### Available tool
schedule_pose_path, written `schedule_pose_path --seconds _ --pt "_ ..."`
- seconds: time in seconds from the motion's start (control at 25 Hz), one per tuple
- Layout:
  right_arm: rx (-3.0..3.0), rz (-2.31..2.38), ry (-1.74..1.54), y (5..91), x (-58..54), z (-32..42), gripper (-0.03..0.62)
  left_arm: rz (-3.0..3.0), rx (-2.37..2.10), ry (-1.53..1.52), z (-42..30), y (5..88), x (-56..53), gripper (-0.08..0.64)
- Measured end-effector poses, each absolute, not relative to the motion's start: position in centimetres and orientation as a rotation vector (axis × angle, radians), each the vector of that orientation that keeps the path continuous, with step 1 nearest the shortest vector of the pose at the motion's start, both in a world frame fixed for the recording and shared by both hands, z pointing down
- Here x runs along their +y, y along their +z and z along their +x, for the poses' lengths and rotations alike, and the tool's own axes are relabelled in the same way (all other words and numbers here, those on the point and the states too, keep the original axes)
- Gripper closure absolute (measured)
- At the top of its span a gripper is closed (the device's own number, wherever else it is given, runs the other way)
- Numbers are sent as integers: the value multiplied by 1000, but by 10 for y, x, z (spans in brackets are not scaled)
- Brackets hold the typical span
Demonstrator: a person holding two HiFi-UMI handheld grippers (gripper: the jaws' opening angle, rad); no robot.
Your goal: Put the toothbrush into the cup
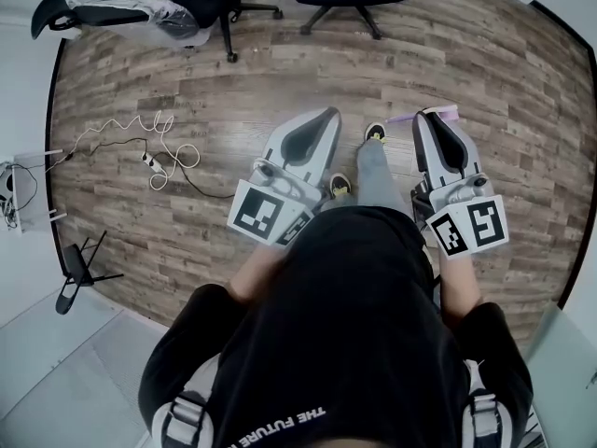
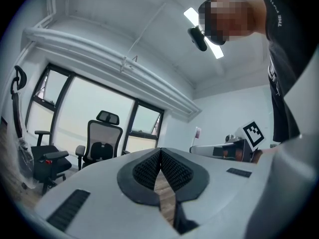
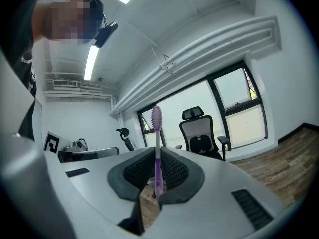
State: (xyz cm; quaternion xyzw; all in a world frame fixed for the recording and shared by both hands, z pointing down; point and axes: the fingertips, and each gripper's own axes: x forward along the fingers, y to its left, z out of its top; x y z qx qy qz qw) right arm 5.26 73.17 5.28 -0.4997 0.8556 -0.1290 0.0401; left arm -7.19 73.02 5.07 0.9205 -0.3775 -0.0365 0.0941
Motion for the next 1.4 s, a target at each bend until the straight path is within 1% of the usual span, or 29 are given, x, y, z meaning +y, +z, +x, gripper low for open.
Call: schedule_pose_path --seconds 0.2,0.44,0.6,0.88,1.4 --pt "2614 -1522 -430 66 664 85 545 2713 -1122 -58 -44 62 668 540" --pt "2625 -1485 -425 65 569 116 545 2708 -1147 2 -15 64 577 540" --pt "2635 -1452 -414 64 528 136 545 2706 -1165 22 7 66 534 540" --pt "2671 -1403 -413 69 485 150 545 2674 -1191 12 31 67 492 540" --pt "2626 -1429 -441 75 434 156 545 2670 -1154 51 38 74 445 540"
